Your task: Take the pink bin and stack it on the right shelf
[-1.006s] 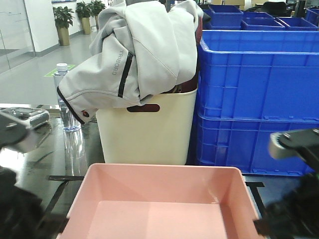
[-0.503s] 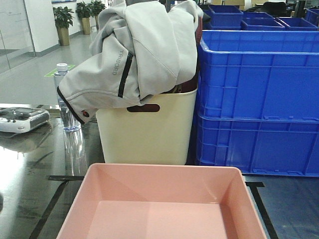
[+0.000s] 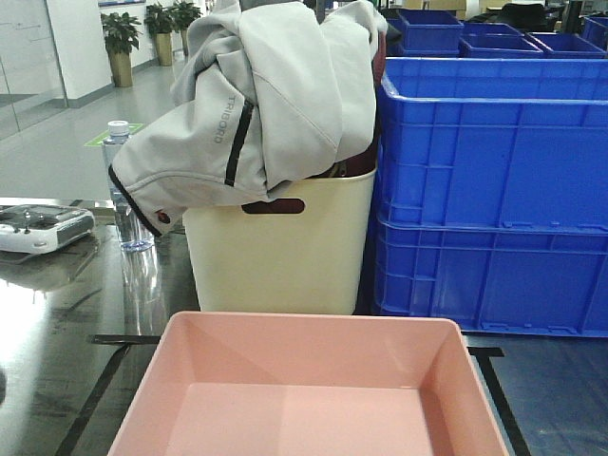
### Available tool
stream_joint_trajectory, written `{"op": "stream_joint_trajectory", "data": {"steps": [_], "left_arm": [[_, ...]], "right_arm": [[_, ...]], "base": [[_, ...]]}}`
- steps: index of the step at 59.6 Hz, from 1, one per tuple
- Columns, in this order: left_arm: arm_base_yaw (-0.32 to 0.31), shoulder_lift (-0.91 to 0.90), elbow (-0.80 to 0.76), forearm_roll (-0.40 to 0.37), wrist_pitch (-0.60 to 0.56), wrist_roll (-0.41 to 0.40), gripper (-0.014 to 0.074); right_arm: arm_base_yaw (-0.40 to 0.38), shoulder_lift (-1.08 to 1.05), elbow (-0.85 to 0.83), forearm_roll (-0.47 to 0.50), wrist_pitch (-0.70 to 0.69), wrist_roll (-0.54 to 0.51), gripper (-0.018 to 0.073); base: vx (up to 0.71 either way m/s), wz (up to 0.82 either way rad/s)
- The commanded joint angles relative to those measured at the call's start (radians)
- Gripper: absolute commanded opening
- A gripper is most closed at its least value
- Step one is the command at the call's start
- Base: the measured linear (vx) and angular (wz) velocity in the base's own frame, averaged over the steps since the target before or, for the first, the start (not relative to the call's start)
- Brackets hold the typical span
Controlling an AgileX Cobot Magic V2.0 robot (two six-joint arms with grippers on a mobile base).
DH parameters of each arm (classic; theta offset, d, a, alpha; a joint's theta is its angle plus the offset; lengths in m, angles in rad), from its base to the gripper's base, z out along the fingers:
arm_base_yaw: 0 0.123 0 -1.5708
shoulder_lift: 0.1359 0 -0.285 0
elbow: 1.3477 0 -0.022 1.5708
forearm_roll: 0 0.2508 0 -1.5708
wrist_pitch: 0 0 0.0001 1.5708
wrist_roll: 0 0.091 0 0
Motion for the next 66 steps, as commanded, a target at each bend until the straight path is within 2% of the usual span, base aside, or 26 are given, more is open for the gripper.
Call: {"op": "stream_joint_trajectory", "data": {"steps": [1, 7, 14, 18, 37, 43, 48, 59, 66], "left_arm": [[0.0, 0.002, -0.027, 0.008, -0.075, 0.0, 0.0269], [0.0, 0.002, -0.027, 0.007, -0.075, 0.023, 0.0134], [0.0, 0.002, -0.027, 0.006, -0.075, 0.023, 0.0029], [0.0, 0.002, -0.027, 0.006, -0.075, 0.023, -0.0009], [0.013, -0.029, -0.027, 0.006, -0.075, 0.023, -0.0007], [0.099, -0.082, -0.025, 0.013, -0.08, 0.03, -0.0007], [0.195, -0.145, 0.015, 0.013, -0.145, 0.029, -0.0007], [0.387, -0.323, 0.252, 0.048, -0.463, 0.03, -0.0007], [0.454, -0.431, 0.436, 0.045, -0.647, 0.022, -0.0007]], "right_arm": [[-0.004, 0.003, -0.027, -0.007, -0.064, -0.004, 0.0247], [-0.004, 0.003, -0.027, -0.007, -0.064, -0.007, 0.0099], [-0.004, 0.003, -0.027, -0.007, -0.056, -0.006, -0.0013], [-0.004, 0.003, -0.027, -0.007, -0.056, -0.006, -0.0015], [-0.004, 0.003, -0.027, -0.004, -0.057, -0.006, -0.0012], [-0.004, 0.003, -0.027, -0.005, -0.057, -0.006, -0.0012], [-0.004, 0.003, -0.027, -0.002, -0.057, -0.006, -0.0012], [-0.004, 0.003, -0.027, -0.004, -0.057, -0.006, -0.0012], [-0.004, 0.003, -0.027, -0.004, -0.057, -0.006, -0.0012]], "base": [[0.0, 0.0], [0.0, 0.0], [0.0, 0.0], [0.0, 0.0], [0.0, 0.0], [0.0, 0.0], [0.0, 0.0], [0.0, 0.0], [0.0, 0.0]]}}
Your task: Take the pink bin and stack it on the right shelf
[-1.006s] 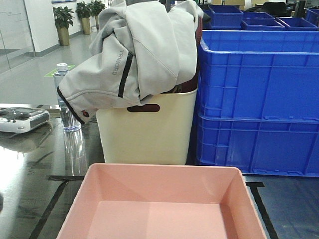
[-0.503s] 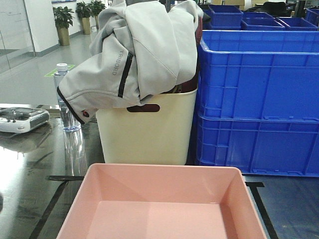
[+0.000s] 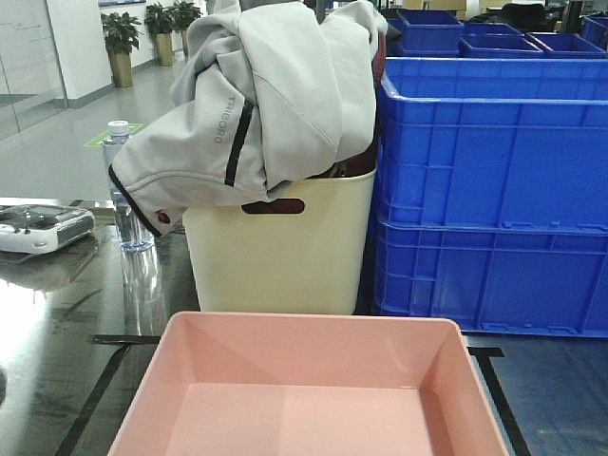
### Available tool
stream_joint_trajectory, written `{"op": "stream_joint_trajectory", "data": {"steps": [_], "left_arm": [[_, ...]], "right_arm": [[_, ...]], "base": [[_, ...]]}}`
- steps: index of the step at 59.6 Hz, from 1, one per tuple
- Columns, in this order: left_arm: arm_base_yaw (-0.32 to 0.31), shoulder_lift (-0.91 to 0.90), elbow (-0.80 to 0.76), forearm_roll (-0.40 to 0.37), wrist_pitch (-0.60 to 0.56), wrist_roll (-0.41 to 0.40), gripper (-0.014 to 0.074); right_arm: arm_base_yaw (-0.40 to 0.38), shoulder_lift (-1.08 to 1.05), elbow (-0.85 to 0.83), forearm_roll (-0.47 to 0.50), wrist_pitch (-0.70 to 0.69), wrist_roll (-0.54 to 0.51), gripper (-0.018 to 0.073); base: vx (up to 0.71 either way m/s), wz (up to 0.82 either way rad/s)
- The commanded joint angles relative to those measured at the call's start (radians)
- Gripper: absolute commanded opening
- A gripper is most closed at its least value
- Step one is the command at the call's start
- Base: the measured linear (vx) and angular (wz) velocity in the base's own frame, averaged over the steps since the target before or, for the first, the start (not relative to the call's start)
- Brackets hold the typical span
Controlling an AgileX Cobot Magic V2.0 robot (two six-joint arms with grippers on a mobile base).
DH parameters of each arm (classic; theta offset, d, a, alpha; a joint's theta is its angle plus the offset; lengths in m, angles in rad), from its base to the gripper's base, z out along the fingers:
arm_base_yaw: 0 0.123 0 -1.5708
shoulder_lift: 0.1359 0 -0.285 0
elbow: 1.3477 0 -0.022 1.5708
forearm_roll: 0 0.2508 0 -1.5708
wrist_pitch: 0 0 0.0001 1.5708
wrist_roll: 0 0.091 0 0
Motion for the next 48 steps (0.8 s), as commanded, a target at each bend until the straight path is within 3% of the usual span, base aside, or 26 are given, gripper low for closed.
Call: {"op": "stream_joint_trajectory", "data": {"steps": [1, 16, 48], "left_arm": [[0.04, -0.058, 0.098, -0.002, -0.239, -0.01, -0.0007], [0.062, -0.113, 0.334, -0.019, -0.518, -0.011, -0.0007], [0.044, -0.112, 0.33, -0.016, -0.54, -0.009, -0.0006]], "right_arm": [[-0.004, 0.003, -0.027, -0.004, -0.058, -0.006, -0.0012], [-0.004, 0.003, -0.027, -0.004, -0.058, -0.006, -0.0012], [-0.004, 0.003, -0.027, -0.004, -0.058, -0.006, -0.0009]], "base": [[0.0, 0.0], [0.0, 0.0], [0.0, 0.0]]}}
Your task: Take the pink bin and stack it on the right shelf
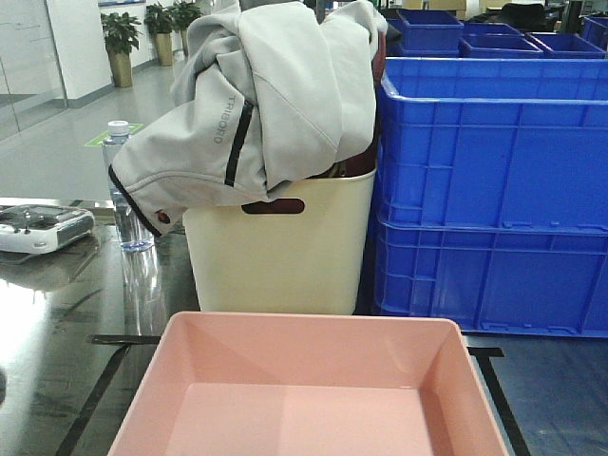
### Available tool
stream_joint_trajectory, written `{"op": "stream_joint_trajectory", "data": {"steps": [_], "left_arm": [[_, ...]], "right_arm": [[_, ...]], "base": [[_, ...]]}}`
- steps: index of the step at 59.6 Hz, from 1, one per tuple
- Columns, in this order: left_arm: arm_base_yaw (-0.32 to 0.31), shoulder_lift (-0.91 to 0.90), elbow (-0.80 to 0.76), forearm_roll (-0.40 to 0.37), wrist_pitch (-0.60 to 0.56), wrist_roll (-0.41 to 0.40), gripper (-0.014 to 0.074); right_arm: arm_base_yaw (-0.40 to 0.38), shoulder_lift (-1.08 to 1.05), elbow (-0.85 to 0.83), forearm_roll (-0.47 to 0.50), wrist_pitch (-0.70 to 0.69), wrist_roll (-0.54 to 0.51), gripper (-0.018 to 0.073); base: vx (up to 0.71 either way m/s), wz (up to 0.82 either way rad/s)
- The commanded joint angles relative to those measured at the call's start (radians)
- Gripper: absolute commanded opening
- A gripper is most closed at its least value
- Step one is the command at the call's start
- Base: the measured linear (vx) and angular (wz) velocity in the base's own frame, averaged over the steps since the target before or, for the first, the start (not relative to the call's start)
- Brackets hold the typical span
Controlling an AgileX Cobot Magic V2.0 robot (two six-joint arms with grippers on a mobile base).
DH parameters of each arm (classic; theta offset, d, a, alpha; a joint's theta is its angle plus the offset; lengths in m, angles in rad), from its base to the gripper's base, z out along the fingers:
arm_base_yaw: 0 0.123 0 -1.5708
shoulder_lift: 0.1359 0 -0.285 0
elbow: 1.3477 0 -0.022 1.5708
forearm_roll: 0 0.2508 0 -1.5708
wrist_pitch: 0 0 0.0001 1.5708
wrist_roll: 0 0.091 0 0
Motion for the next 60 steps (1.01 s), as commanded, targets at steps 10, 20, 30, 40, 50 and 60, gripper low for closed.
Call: {"op": "stream_joint_trajectory", "data": {"steps": [10, 20, 30, 40, 50, 60], "left_arm": [[-0.004, -0.019, 0.014, -0.008, -0.083, -0.006, -0.0006], [-0.004, -0.019, 0.014, -0.008, -0.083, -0.006, -0.0006], [-0.004, -0.019, 0.014, -0.008, -0.083, -0.006, -0.0006], [-0.004, -0.019, 0.014, -0.008, -0.083, -0.006, -0.0006], [-0.004, -0.019, 0.014, -0.008, -0.083, -0.006, -0.0006], [-0.004, -0.019, 0.014, -0.008, -0.083, -0.006, -0.0006]], "right_arm": [[-0.004, 0.003, -0.027, -0.004, -0.058, -0.006, -0.0009], [-0.004, 0.003, -0.027, -0.004, -0.058, -0.006, -0.0009], [-0.004, 0.003, -0.027, -0.004, -0.058, -0.006, -0.0009], [-0.07, -0.072, 0.016, -0.007, -0.098, -0.03, -0.0009], [-0.262, -0.26, 0.217, -0.019, -0.42, -0.048, -0.0009], [-0.365, -0.411, 0.384, -0.001, -0.66, -0.048, -0.0009]], "base": [[0.0, 0.0], [0.0, 0.0], [0.0, 0.0], [0.0, 0.0], [0.0, 0.0], [0.0, 0.0]]}}
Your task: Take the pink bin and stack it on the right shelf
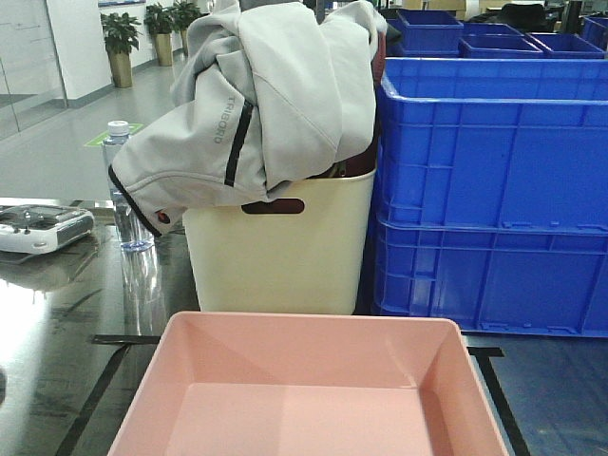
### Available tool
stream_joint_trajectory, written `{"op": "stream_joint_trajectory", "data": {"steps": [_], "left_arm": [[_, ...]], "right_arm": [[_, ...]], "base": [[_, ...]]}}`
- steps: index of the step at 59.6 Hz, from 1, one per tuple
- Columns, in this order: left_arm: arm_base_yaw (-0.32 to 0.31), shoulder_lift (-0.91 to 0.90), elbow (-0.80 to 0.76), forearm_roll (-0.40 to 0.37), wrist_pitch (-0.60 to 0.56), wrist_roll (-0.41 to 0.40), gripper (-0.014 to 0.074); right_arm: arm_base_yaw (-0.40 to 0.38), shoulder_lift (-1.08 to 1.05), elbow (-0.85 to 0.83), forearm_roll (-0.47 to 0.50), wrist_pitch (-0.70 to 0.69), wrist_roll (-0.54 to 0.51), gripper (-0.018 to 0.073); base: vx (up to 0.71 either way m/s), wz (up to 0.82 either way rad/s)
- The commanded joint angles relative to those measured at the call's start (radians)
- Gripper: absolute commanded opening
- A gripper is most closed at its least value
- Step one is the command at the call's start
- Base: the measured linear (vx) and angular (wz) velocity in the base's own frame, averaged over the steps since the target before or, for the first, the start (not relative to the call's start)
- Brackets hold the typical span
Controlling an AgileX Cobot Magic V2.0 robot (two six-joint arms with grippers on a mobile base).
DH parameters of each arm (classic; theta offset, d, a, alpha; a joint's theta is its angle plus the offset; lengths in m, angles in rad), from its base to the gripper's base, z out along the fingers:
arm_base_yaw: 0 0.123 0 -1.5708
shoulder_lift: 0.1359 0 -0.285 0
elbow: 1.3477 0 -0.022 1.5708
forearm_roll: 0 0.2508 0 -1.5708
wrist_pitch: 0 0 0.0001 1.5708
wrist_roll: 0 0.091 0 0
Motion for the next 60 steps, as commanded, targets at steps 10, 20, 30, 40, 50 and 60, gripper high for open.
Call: {"op": "stream_joint_trajectory", "data": {"steps": [10, 20, 30, 40, 50, 60], "left_arm": [[-0.004, -0.019, 0.014, -0.008, -0.083, -0.006, -0.0006], [-0.004, -0.019, 0.014, -0.008, -0.083, -0.006, -0.0006], [-0.004, -0.019, 0.014, -0.008, -0.083, -0.006, -0.0006], [-0.004, -0.019, 0.014, -0.008, -0.083, -0.006, -0.0006], [-0.004, -0.019, 0.014, -0.008, -0.083, -0.006, -0.0006], [-0.004, -0.019, 0.014, -0.008, -0.083, -0.006, -0.0006]], "right_arm": [[-0.047, -0.073, 0.154, -0.013, -0.37, 0.049, -0.0009], [-0.047, -0.148, 0.283, -0.175, -0.527, 0.226, -0.0009], [-0.047, -0.196, 0.37, -0.125, -0.527, 0.217, -0.0009], [-0.049, -0.196, 0.367, -0.139, -0.498, 0.213, -0.0009], [-0.049, -0.196, 0.367, -0.136, -0.577, 0.21, -0.0009], [-0.109, -0.196, 0.367, -0.133, -0.598, 0.215, -0.0009]], "base": [[0.0, 0.0], [0.0, 0.0], [0.0, 0.0], [0.0, 0.0], [0.0, 0.0], [0.0, 0.0]]}}
